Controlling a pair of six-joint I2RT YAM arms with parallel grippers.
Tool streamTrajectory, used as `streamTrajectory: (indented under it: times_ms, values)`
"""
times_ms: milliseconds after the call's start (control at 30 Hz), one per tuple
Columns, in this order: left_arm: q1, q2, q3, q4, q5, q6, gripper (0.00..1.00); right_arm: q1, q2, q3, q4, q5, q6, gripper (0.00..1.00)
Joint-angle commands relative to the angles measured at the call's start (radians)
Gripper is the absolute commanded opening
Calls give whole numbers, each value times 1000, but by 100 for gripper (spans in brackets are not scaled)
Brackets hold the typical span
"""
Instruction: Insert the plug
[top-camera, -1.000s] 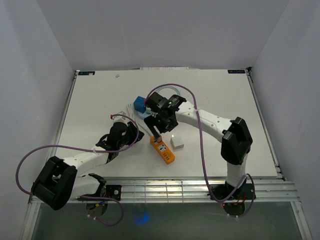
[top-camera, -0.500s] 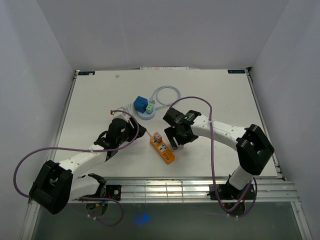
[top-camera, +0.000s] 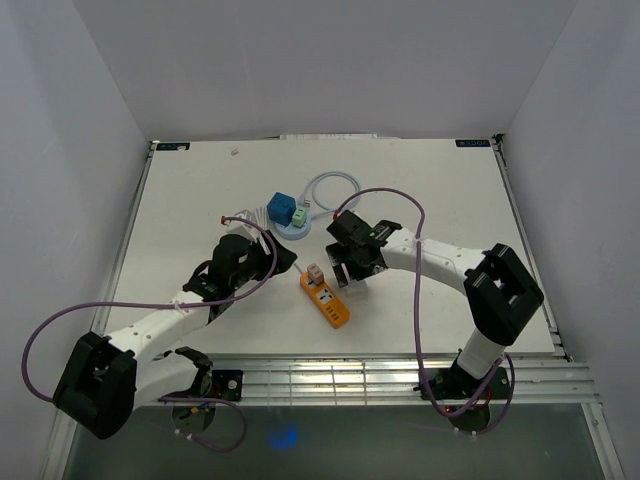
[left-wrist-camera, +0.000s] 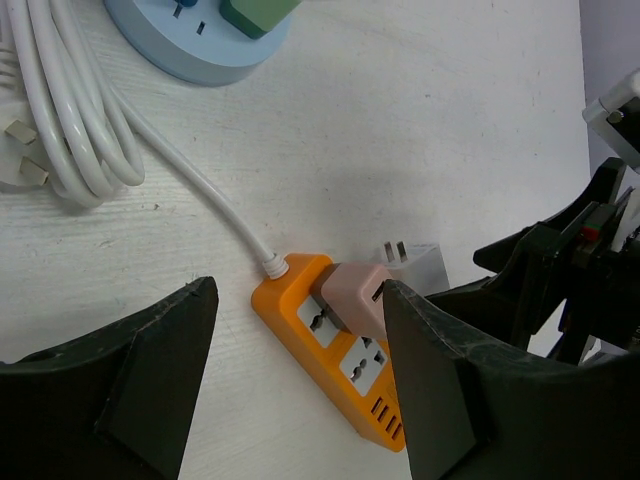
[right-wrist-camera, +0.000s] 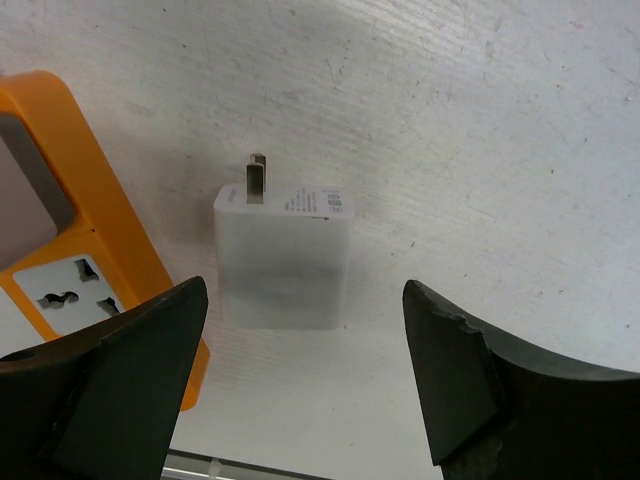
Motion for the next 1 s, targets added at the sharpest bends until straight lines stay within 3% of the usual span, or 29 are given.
streamTrajectory:
  times_ms: [0, 467, 733, 967]
  values:
    - [5, -27, 41, -23, 13, 15, 77, -4, 12, -20, 75, -35, -1, 84]
    - [5, -32, 30, -14, 23, 5, 77, -4, -89, -204, 248, -34, 103, 75]
    - [5, -33, 36, -19, 26, 8, 78, 0, -85, -241, 328, -21, 66, 73]
    - [5, -29, 41, -20, 30, 9, 78, 3, -88, -253, 334, -40, 33, 46]
